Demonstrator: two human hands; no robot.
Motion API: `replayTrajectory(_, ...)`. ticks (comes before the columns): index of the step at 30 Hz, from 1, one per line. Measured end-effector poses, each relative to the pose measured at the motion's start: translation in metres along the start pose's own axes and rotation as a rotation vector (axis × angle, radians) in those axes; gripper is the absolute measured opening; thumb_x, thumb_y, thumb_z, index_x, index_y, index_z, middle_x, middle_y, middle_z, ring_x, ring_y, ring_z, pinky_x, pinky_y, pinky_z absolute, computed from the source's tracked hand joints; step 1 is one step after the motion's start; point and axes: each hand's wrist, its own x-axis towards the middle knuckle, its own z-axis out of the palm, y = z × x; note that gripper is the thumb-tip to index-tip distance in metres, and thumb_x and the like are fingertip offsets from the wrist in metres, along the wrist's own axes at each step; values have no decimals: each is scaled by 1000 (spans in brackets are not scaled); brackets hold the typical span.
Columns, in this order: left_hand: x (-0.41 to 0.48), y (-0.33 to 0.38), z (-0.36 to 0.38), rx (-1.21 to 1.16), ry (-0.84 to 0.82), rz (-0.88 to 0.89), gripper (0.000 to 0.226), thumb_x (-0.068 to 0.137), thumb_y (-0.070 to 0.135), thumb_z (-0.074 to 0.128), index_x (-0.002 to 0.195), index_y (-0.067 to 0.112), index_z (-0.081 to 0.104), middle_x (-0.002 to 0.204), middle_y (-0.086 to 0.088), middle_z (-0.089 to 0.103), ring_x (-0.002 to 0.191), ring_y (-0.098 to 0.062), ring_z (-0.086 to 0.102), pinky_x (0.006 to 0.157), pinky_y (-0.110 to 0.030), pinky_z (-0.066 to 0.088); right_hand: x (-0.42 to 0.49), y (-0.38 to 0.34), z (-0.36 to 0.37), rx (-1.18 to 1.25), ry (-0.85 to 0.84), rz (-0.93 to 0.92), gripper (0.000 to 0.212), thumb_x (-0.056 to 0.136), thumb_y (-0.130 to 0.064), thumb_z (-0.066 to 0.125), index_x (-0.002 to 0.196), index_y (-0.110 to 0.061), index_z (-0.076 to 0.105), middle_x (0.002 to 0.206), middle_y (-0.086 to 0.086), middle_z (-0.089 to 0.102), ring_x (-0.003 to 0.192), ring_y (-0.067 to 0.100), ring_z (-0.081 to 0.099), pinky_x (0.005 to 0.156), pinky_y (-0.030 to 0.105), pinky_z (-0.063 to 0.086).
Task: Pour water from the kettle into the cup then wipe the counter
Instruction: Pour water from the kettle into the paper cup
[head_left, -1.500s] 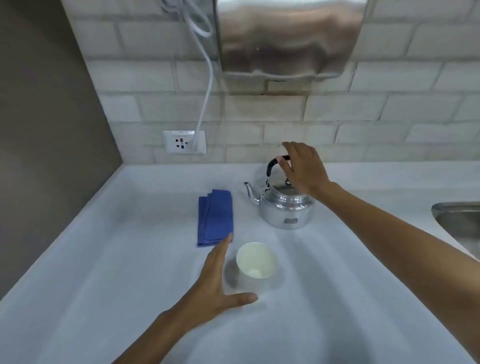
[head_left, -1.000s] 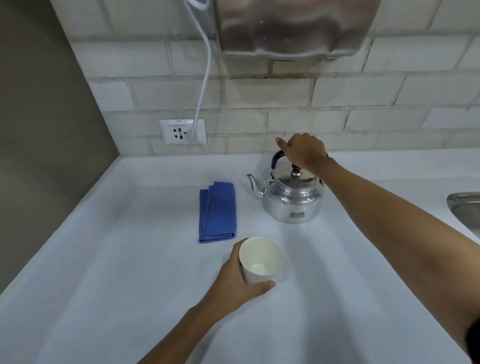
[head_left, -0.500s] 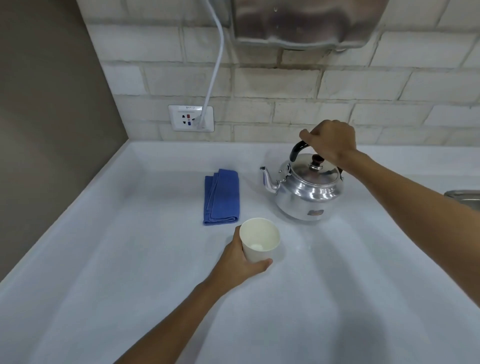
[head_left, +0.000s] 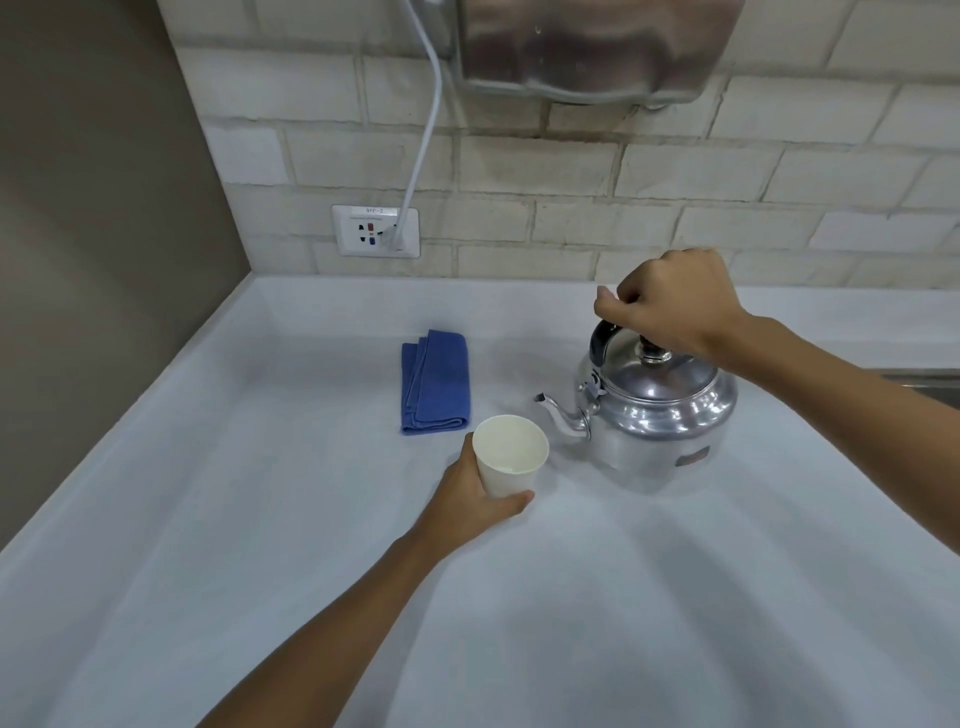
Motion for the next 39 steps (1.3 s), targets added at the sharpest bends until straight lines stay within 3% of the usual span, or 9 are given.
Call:
replayTrajectory(9, -1, 1, 0, -8, 3, 18, 77, 62, 37, 82, 121, 38, 33, 116, 13, 53, 105, -5, 51, 73, 0, 40, 0, -25, -17, -101, -17, -144, 50, 82, -29, 53, 41, -10, 34, 34, 0, 15, 39, 23, 20, 47, 21, 12)
replayTrajectory(15, -1, 0, 1, -13, -10, 12, 81, 63, 35, 82, 128, 31, 33, 121, 8, 52, 110, -11, 50, 83, -17, 40, 2, -36, -29, -129, -28, -186, 51, 82, -29, 54, 40, -10, 30, 34, -2, 11, 38, 18, 9, 49, 19, 10)
replayTrajectory(23, -2, -1, 1, -10, -13, 9, 80, 62, 38, 82, 124, 36, 32, 118, 12, 52, 106, -8, 50, 78, -11, 38, 4, -40, -34, -175, -46, -233, 50, 82, -28, 54, 41, -8, 33, 34, 0, 12, 39, 22, 16, 48, 19, 10)
replayTrajectory(39, 0, -2, 1, -19, -19, 12, 77, 61, 43, 81, 120, 42, 31, 117, 12, 52, 106, -8, 51, 81, -17, 42, 7, -44, -41, -229, -69, -308, 50, 86, -29, 47, 44, -6, 33, 36, 2, 16, 41, 22, 26, 48, 21, 13)
